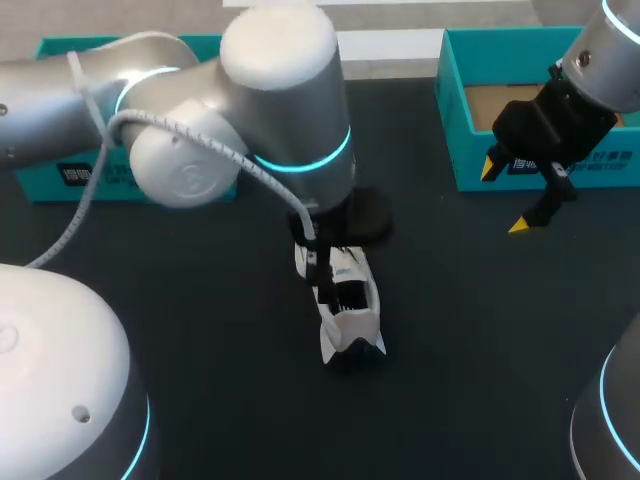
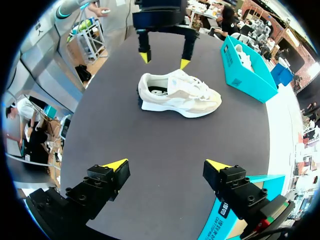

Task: Take the shoe out of the shoebox, open the shoe tongue, remove and reinsert the insole, then place the shoe into the shoebox

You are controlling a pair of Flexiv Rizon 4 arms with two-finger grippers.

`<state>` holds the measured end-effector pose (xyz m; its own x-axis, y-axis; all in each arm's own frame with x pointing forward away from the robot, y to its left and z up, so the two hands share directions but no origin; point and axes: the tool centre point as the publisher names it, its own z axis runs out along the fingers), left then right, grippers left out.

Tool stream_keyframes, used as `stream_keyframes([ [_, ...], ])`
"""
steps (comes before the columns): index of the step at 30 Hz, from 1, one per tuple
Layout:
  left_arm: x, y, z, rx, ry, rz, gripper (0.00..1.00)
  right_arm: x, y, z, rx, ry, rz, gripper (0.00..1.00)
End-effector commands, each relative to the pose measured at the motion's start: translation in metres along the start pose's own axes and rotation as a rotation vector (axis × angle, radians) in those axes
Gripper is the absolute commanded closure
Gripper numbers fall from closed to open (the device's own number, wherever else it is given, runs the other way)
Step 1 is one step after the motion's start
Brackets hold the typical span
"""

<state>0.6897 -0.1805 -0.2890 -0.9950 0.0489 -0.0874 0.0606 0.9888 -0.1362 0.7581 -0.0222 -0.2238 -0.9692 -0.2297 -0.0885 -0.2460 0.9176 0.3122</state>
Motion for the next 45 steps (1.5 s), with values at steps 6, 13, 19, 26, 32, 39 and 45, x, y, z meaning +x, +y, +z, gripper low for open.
stream_keyframes([
  [6,0.035,-0.011,0.031,0.003,-0.010,-0.005,0.18,-0.001,0.000,0.001,0.001,0.002,0.000,0.00],
  [13,0.042,-0.020,0.045,0.006,-0.014,-0.061,0.18,-0.001,0.000,0.001,0.001,0.002,0.000,0.00],
  [19,0.043,-0.028,0.061,0.015,0.030,-0.117,0.25,-0.001,0.000,0.001,0.001,0.002,0.000,0.00],
  [26,0.052,-0.034,0.077,-0.003,0.038,-0.111,0.39,-0.001,0.000,0.001,0.001,0.002,0.000,0.00],
  [32,0.059,-0.034,0.087,-0.010,0.070,-0.129,0.35,-0.001,0.000,0.001,0.001,0.002,0.000,0.00],
  [39,0.060,-0.028,0.099,-0.030,0.095,-0.160,0.42,-0.001,0.000,0.001,0.001,0.002,0.000,0.00],
  [45,0.065,-0.024,0.108,-0.068,0.114,-0.157,0.70,-0.001,0.000,0.001,0.001,0.002,0.000,0.00],
])
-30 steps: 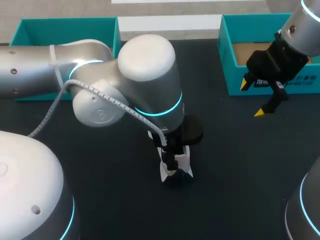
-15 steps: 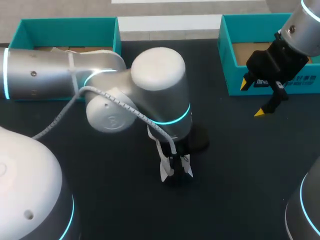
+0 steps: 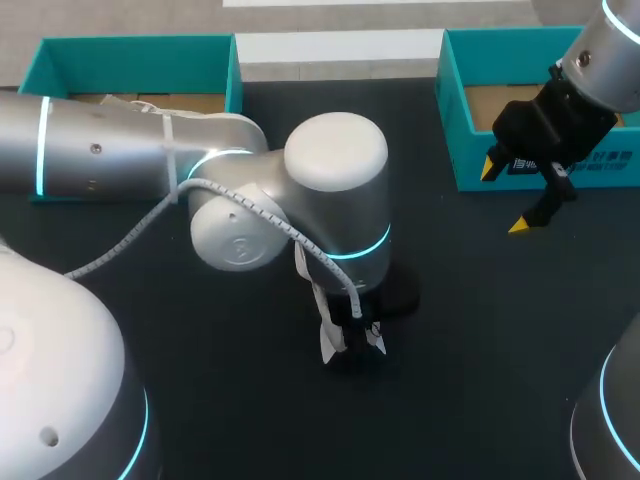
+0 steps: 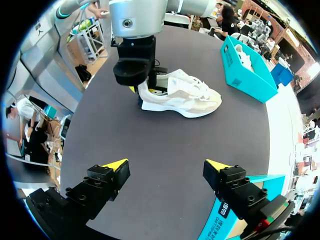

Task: Take the shoe out of the shoebox, open the shoe tongue, remove and reinsert the insole, then place the shoe into the shoebox

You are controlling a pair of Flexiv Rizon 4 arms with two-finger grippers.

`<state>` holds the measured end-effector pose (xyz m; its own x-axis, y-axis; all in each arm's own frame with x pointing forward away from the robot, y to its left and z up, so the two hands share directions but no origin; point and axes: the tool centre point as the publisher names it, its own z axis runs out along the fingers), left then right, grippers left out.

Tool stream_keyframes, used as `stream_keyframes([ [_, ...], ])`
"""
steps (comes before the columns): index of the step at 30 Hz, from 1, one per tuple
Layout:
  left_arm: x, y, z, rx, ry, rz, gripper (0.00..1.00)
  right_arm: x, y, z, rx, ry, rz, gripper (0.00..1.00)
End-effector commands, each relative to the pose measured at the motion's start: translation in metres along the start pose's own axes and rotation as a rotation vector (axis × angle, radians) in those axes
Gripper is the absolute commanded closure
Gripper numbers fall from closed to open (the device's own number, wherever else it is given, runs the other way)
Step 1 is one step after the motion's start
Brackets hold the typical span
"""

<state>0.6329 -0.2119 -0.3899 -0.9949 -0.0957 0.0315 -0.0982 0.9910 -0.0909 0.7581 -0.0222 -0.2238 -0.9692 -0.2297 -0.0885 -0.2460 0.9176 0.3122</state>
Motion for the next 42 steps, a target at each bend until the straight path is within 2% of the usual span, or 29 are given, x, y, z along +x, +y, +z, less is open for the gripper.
stream_keyframes([
  [1,0.001,-0.003,0.010,-0.027,0.019,0.000,0.85,-0.001,0.000,0.001,0.001,0.002,0.000,0.00],
  [3,0.002,0.000,0.012,-0.043,0.050,0.005,0.98,-0.001,0.000,0.001,0.001,0.002,0.000,0.00],
  [4,0.003,0.001,0.013,-0.044,0.061,0.005,1.00,-0.001,0.000,0.001,0.001,0.002,0.000,0.00],
  [8,0.003,0.006,0.009,-0.048,0.156,0.010,1.00,-0.001,0.000,0.001,0.001,0.002,0.000,0.00],
  [11,0.004,0.011,-0.003,-0.045,0.196,0.018,1.00,-0.001,0.000,0.001,0.001,0.002,0.000,0.00],
  [18,-0.001,0.024,-0.059,-0.078,0.249,0.083,1.00,-0.001,0.000,0.001,0.001,0.002,0.000,0.00],
  [23,-0.017,0.037,-0.112,-0.067,0.269,0.106,1.00,-0.001,0.000,0.001,0.001,0.002,0.000,0.00],
  [32,-0.048,0.052,-0.204,-0.049,0.206,0.163,1.00,-0.001,0.000,0.001,0.001,0.002,0.000,0.00],
  [38,-0.073,0.061,-0.248,-0.025,0.236,0.189,1.00,-0.001,0.000,0.001,0.001,0.002,0.000,0.00],
  [42,-0.082,0.058,-0.258,-0.016,0.246,0.185,1.00,-0.001,0.000,0.001,0.001,0.002,0.000,0.00],
])
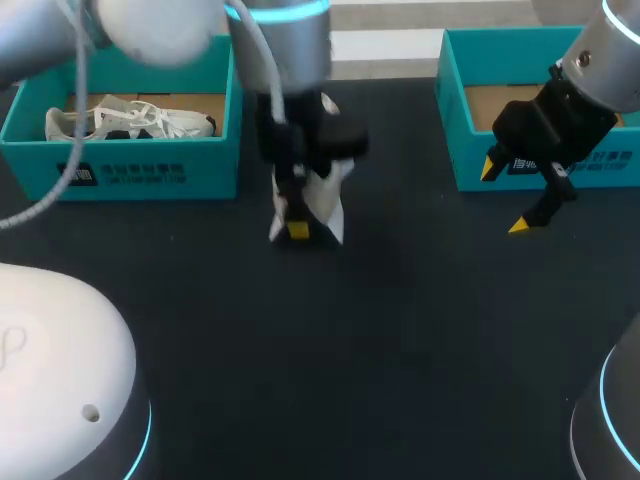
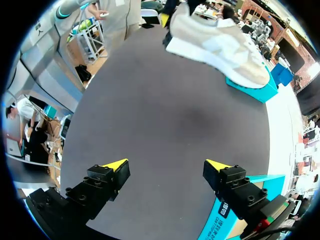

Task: Take the shoe out of the shoebox, open the shoe tongue, remove and reinsert the insole, then place the shoe into the shoebox

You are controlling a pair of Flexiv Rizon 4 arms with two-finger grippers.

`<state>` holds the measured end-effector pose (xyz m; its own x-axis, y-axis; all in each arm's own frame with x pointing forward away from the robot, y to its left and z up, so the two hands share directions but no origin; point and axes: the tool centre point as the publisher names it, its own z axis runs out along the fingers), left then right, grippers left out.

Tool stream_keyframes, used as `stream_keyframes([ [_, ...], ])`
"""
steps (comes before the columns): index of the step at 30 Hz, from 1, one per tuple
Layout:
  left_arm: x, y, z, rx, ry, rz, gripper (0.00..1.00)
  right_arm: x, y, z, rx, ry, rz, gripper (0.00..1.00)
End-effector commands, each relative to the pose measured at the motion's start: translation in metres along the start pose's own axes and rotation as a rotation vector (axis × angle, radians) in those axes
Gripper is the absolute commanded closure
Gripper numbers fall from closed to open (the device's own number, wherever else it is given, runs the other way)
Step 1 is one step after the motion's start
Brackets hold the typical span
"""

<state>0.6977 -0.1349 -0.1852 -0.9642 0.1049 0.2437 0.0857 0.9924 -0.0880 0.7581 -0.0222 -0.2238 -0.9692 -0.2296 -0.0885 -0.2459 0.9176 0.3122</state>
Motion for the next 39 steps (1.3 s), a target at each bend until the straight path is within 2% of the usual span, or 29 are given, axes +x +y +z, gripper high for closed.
stream_keyframes([
  [1,-0.004,0.010,-0.048,0.013,0.014,0.005,1.00,-0.001,0.000,0.001,0.001,0.002,0.000,0.00],
  [18,-0.004,0.010,-0.048,0.013,0.014,0.005,1.00,-0.001,0.000,0.001,0.001,0.002,0.000,0.00],
  [22,-0.030,0.039,-0.065,0.026,0.040,0.020,1.00,-0.001,0.000,0.001,0.001,0.002,0.000,0.00],
  [27,-0.053,0.075,-0.083,0.055,0.034,0.043,1.00,-0.001,0.000,0.001,0.001,0.002,0.000,0.00],
  [33,-0.081,0.129,-0.110,0.060,0.028,0.105,1.00,-0.001,0.000,0.001,0.001,0.002,0.000,0.00],
  [36,-0.095,0.155,-0.114,0.024,-0.015,0.139,1.00,-0.001,0.000,0.001,0.001,0.002,0.000,0.00],
  [37,-0.103,0.166,-0.114,-0.009,-0.043,0.132,1.00,-0.001,0.000,0.001,0.001,0.002,0.000,0.00],
  [39,-0.110,0.183,-0.118,-0.019,-0.035,0.157,1.00,-0.001,0.000,0.001,0.001,0.002,0.000,0.00],
])
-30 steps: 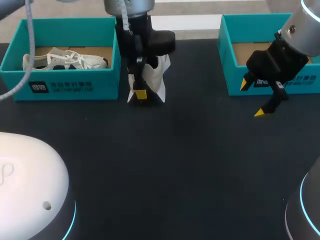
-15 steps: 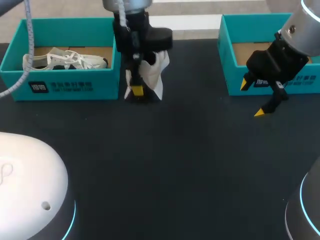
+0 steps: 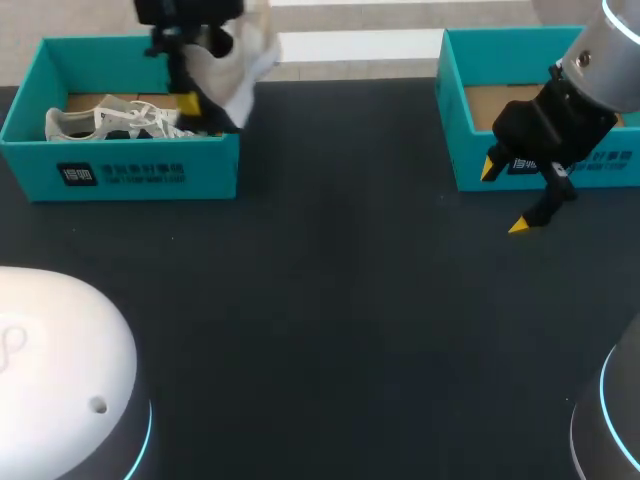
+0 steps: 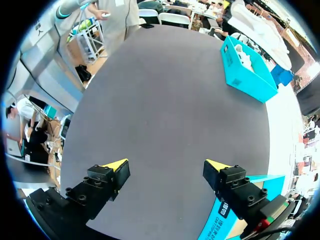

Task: Take the shoe out of the shoebox, open the shoe tongue, remove and reinsert the insole, then place the shoe into the shoebox

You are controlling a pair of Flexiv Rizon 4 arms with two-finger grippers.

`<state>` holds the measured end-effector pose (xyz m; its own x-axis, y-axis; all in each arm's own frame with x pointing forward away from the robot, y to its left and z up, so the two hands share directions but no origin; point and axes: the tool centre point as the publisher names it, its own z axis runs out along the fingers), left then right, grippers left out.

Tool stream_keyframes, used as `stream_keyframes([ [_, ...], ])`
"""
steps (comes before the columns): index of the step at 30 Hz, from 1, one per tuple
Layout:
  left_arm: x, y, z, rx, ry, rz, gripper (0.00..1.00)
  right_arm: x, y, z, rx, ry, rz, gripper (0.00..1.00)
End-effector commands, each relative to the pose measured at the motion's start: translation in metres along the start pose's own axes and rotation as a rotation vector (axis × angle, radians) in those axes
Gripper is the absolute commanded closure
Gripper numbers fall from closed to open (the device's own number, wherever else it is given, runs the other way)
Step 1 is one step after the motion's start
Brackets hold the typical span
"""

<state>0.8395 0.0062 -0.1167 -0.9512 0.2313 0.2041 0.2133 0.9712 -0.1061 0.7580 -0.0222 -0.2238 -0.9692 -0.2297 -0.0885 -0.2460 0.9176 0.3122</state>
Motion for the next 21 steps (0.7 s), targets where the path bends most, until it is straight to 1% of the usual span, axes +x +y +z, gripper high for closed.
stream_keyframes([
  [1,0.000,0.053,-0.009,-0.022,-0.019,0.053,1.00,-0.001,0.000,0.001,0.001,0.002,0.000,0.00],
  [3,-0.007,0.072,-0.012,-0.048,-0.039,0.038,1.00,-0.001,0.000,0.001,0.001,0.002,0.000,0.00],
  [4,-0.010,0.086,-0.015,-0.059,-0.045,0.039,1.00,-0.001,0.000,0.001,0.001,0.002,0.000,0.00],
  [8,-0.021,0.131,-0.024,-0.052,-0.026,0.031,1.00,-0.001,0.000,0.001,0.001,0.002,0.000,0.00],
  [12,-0.029,0.175,-0.031,-0.032,0.002,0.028,1.00,-0.001,0.000,0.001,0.001,0.002,0.000,0.00],
  [13,-0.030,0.182,-0.032,-0.020,0.005,0.026,1.00,-0.001,0.000,0.001,0.001,0.002,0.000,0.00],
  [14,-0.031,0.198,-0.035,-0.005,0.019,0.037,1.00,-0.001,0.000,0.001,0.001,0.002,0.000,0.00],
  [15,-0.031,0.209,-0.037,0.010,0.018,0.037,1.00,-0.001,0.000,0.001,0.001,0.002,0.000,0.00],
  [16,-0.031,0.217,-0.040,0.026,0.030,0.038,1.00,-0.001,0.000,0.001,0.001,0.002,0.000,0.00],
  [17,-0.030,0.227,-0.041,0.010,0.009,0.037,1.00,-0.001,0.000,0.001,0.001,0.002,0.000,0.00],
  [19,-0.029,0.243,-0.043,0.005,0.017,0.035,1.00,-0.001,0.000,0.001,0.001,0.002,0.000,0.00],
  [20,-0.027,0.248,-0.044,-0.005,0.005,0.023,1.00,-0.001,0.000,0.001,0.001,0.002,0.000,0.00],
  [21,-0.027,0.248,-0.044,-0.005,0.005,0.023,1.00,-0.001,0.000,0.001,0.001,0.002,0.000,0.00],
])
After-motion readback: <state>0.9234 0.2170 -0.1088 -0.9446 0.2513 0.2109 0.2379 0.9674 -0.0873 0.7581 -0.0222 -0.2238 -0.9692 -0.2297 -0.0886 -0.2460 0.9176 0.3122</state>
